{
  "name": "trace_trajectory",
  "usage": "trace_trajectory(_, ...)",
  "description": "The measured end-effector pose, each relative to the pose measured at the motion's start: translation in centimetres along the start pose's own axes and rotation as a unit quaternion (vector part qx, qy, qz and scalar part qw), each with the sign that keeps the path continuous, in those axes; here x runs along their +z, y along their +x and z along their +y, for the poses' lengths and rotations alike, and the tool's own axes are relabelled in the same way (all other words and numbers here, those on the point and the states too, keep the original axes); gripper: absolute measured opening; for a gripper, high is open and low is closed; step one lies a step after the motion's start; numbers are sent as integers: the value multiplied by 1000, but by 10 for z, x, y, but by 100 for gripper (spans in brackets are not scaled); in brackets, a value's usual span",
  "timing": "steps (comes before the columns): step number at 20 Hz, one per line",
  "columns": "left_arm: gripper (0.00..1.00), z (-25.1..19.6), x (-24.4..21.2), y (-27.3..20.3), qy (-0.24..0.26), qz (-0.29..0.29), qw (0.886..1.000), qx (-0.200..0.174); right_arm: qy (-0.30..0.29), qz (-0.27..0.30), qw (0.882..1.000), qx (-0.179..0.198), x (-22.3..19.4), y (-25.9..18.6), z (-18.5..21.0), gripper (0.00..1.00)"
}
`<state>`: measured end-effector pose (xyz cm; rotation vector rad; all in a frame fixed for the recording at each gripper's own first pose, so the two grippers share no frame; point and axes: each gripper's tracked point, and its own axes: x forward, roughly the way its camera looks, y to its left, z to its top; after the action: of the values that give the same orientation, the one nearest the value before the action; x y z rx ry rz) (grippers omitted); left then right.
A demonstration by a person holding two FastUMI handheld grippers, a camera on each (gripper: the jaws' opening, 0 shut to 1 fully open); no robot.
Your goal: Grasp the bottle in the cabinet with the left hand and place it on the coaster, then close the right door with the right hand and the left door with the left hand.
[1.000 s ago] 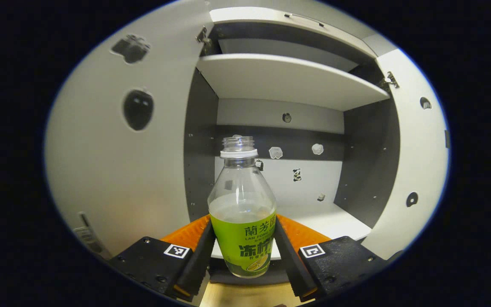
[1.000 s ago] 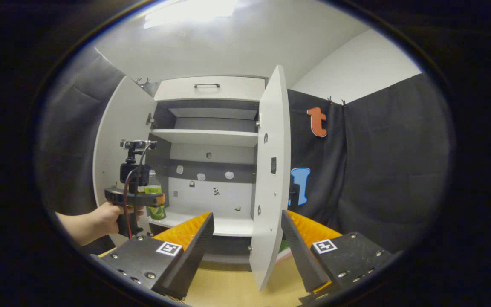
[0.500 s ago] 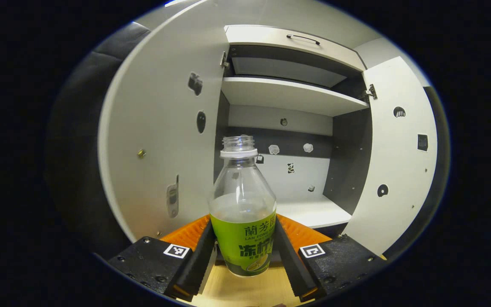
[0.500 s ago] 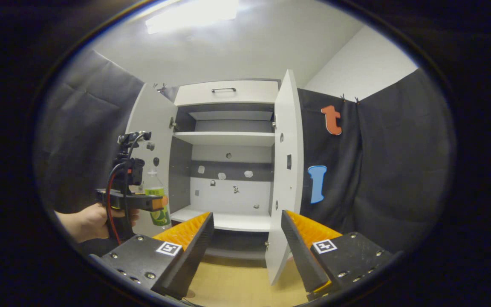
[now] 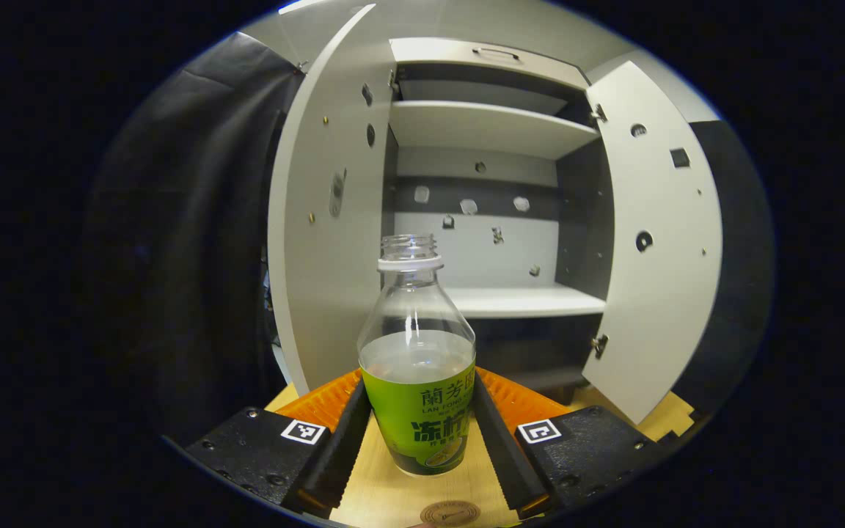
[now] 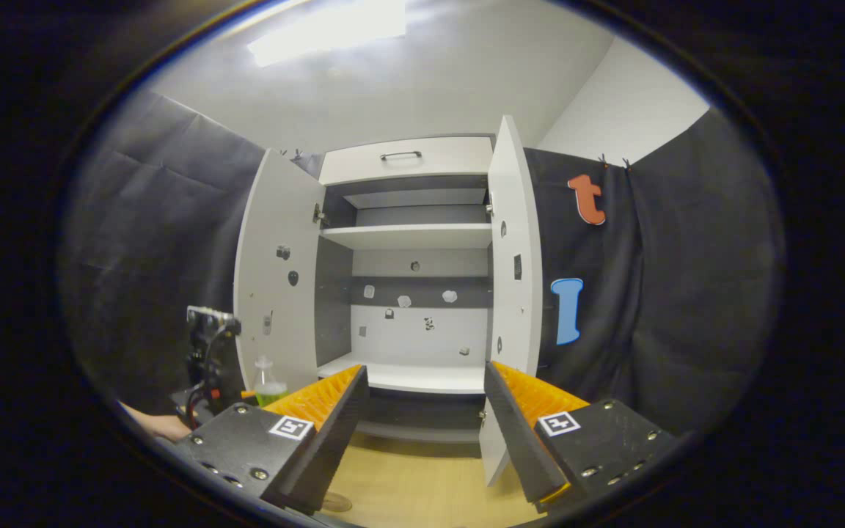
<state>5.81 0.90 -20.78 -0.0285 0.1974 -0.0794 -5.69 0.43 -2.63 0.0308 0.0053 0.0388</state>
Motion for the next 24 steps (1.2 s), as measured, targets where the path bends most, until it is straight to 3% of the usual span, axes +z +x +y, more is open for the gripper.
trace_trajectory(4, 81, -17, -91, -12, 12, 50, 998, -48, 15, -5, 1000, 7, 3, 16, 9, 94)
trace_trajectory(9, 81, -46, -154, -26, 37, 63, 990, -122, 4, -16, 999, 31, 1, 24, 28, 96)
trace_trajectory(12, 81, -59, -170, -32, 44, 55, 987, -148, -5, -22, 998, 60, -4, 25, 44, 96)
trace_trajectory(18, 81, -65, -190, -23, 77, 44, 980, -176, -24, 9, 997, 78, -29, 39, 68, 94)
trace_trajectory(24, 82, -63, -215, -20, 101, 61, 975, -189, -24, 26, 997, 70, -43, 52, 74, 96)
